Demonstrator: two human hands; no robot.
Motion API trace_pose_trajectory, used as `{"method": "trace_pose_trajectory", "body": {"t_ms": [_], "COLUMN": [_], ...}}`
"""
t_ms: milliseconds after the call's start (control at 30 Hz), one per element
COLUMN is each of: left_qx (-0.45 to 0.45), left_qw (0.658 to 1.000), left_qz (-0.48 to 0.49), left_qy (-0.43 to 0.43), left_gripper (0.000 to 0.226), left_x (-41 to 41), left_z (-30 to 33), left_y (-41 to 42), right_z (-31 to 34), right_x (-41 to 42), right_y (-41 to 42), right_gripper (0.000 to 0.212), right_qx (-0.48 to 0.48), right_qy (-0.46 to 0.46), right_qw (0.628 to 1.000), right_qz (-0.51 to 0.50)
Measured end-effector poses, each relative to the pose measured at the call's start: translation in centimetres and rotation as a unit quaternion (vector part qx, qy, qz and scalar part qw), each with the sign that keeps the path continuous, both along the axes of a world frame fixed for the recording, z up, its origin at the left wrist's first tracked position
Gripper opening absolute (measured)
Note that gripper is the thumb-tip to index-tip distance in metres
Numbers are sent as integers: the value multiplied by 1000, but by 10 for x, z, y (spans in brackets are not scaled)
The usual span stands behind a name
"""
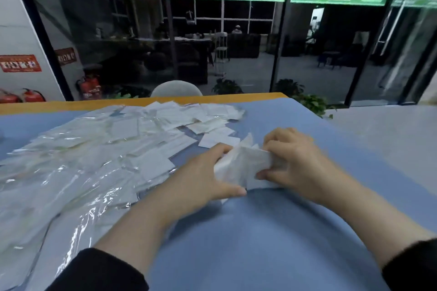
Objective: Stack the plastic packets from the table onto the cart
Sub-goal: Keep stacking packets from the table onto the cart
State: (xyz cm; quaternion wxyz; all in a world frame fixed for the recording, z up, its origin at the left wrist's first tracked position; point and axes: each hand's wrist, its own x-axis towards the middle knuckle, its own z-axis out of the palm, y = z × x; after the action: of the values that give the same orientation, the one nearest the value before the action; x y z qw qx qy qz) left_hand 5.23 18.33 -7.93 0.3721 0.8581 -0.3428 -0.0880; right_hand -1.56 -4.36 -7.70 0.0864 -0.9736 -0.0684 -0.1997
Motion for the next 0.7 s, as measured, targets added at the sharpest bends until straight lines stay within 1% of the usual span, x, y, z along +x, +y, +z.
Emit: {"method": "trace_pose_trajectory", "body": {"t_ms": [67,133,167,200,267,300,400,433,500,567,600,633,700], "left_qx": [-11,-51,-72,-91,-115,-126,-146,-149,-152,-185,-205,-216,-214], "left_qw": [1000,998,997,995,991,988,984,983,980,966,958,954,955], "left_qz": [12,34,41,44,57,69,99,101,117,154,170,179,184], "left_qy": [5,7,7,-4,-39,-50,-39,-38,-54,-93,-103,-104,-91], "left_gripper": [50,41,35,37,52,54,55,57,58,36,29,30,44], "left_x": [-2,-1,-2,-3,-7,-10,-14,-14,-11,-5,-4,-4,-6], "left_z": [-4,-6,-5,-4,-3,-2,1,-1,-6,-11,-11,-12,-14], "left_y": [-3,-8,-13,-17,-26,-28,-29,-29,-28,-26,-25,-25,-25], "right_z": [-9,-14,-16,-18,-22,-23,-22,-21,-25,-30,-32,-33,-33], "right_x": [2,3,4,4,4,4,1,0,1,4,4,5,5], "right_y": [0,2,4,8,16,19,16,13,7,4,4,5,9], "right_gripper": [38,38,42,48,62,70,87,86,70,50,44,42,46], "right_qx": [47,75,81,88,114,133,212,228,222,224,229,231,232], "right_qy": [-3,-2,-7,-15,-28,-33,-22,-4,25,16,6,-3,-20], "right_qw": [999,997,996,995,991,988,974,971,973,973,972,972,972], "right_qz": [-4,20,32,42,61,72,83,74,64,56,53,50,42]}}
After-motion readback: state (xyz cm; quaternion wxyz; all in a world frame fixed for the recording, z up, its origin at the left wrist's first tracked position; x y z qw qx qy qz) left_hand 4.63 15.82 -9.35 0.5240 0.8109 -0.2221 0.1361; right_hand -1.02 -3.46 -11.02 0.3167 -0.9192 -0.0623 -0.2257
